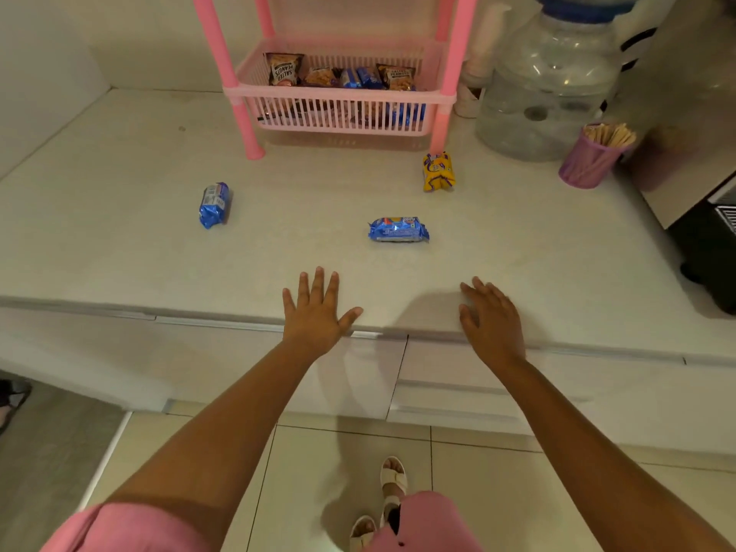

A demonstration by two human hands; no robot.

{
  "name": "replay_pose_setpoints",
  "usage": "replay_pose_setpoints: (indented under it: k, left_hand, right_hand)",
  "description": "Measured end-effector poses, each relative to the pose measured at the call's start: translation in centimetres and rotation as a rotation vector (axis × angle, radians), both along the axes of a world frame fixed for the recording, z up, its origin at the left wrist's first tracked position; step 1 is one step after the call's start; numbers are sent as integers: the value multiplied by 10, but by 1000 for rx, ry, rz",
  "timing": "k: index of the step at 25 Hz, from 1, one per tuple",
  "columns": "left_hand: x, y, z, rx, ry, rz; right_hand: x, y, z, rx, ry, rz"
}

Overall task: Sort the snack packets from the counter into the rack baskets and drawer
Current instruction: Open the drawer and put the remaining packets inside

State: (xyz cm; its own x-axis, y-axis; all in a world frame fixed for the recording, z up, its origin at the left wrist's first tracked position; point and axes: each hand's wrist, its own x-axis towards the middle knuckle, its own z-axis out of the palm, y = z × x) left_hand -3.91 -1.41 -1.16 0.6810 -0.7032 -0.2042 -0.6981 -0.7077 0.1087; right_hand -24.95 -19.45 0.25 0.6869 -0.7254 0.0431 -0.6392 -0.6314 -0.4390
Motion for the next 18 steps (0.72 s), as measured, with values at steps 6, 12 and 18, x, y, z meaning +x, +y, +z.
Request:
replay_pose_setpoints:
  k: [6, 12, 18]
  left_hand:
    - [-15, 12, -1, 4, -26, -100]
    - [-28, 16, 0, 15, -61, -111]
    - [-29, 13, 6, 71, -36, -94]
  right_hand:
    - [-37, 69, -2, 605, -576, -468]
    - [-27, 35, -5, 1507, -935, -812]
    - [-35, 22, -15, 1595, -1018, -757]
